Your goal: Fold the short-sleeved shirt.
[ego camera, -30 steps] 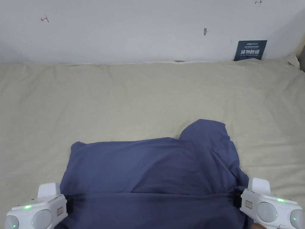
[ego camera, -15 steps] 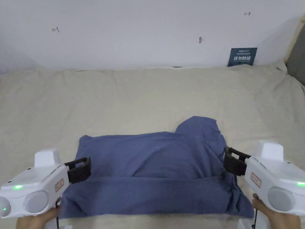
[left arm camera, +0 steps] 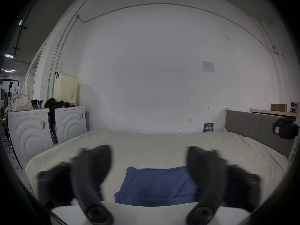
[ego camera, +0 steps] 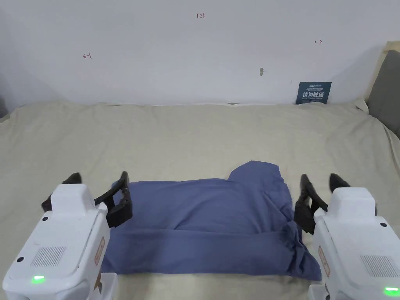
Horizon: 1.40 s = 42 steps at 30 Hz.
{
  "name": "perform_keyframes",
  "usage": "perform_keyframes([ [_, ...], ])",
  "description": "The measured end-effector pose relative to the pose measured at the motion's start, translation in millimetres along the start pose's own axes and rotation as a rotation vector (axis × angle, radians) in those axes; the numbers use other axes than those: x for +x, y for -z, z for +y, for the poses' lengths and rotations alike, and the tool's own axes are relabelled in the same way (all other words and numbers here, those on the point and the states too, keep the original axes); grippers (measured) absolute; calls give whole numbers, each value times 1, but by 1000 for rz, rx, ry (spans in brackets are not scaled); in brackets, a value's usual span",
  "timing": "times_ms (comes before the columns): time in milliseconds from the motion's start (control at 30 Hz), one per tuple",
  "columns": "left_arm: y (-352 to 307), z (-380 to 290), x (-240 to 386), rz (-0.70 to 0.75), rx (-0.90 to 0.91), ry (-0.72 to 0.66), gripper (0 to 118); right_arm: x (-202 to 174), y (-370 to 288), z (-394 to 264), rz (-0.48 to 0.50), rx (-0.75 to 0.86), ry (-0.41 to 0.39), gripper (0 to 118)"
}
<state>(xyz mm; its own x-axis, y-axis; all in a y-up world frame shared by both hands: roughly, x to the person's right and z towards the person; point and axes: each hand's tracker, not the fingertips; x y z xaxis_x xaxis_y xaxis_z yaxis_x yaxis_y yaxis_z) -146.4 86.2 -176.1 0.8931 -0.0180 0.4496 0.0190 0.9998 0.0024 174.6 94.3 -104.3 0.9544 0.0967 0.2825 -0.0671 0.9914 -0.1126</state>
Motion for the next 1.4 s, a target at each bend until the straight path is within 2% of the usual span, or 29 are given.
perform_keyframes([
  [33, -2, 0, 2, 1, -1, -6, 30, -1, -1, -1, 0, 1, -3, 4],
  [67, -2, 0, 2, 4, -6, -10, 1, -1, -1, -1, 0, 1, -1, 2],
  [100, -2, 0, 0, 13, -19, -11, 1, 0, -1, -1, 3, 3, 7, 2],
  [167, -2, -2, -6, -69, -64, -65, 0, 0, -2, 0, 21, -8, 15, 2],
  [300, 7, -10, -11, -19, -127, -16, 0, -1, -1, -1, 18, -10, 14, 2],
  [500, 33, -45, -55, -41, -476, -63, 0, 3, 8, -9, 22, -53, 41, 2],
  [667, 49, -90, -97, -12, -676, -116, 2, 5, 19, -18, 17, -89, 28, 2],
  [700, 51, -99, -105, 8, -690, -124, 6, 5, 21, -20, 14, -98, 26, 2],
  [733, 55, -108, -113, 22, -728, -123, 26, 6, 24, -23, 12, -108, 25, 2],
  [833, 67, -134, -126, 63, -846, -91, 109, 8, 33, -31, 4, -144, 31, 2],
  [867, 69, -142, -129, 95, -849, -85, 116, 9, 36, -34, 1, -157, 34, 2],
  [900, 73, -149, -132, 109, -854, -79, 115, 9, 38, -36, -3, -167, 36, 2],
  [1000, 88, -172, -141, 122, -942, -41, 104, 12, 46, -45, -18, -202, 45, 2],
  [1133, 103, -194, -146, 137, -991, -52, 76, 19, 55, -58, -38, -245, 48, 2],
  [1200, 102, -193, -144, 150, -985, -110, 76, 23, 60, -64, -47, -279, 47, 3],
  [1233, 101, -190, -143, 155, -974, -120, 66, 25, 62, -68, -53, -308, 47, 3],
  [1267, 99, -186, -141, 146, -971, -125, 46, 28, 64, -73, -54, -338, 55, 3],
  [1300, 97, -183, -139, 125, -958, -148, 20, 31, 66, -78, -49, -364, 75, 5],
  [1333, 95, -182, -136, 108, -949, -152, 8, 34, 71, -85, -50, -398, 93, 15],
  [1367, 95, -180, -135, 53, -962, -172, 8, 37, 78, -92, -49, -452, 105, 26],
  [1400, 97, -180, -134, 74, -971, -148, 8, 39, 86, -102, -42, -517, 120, 40],
])
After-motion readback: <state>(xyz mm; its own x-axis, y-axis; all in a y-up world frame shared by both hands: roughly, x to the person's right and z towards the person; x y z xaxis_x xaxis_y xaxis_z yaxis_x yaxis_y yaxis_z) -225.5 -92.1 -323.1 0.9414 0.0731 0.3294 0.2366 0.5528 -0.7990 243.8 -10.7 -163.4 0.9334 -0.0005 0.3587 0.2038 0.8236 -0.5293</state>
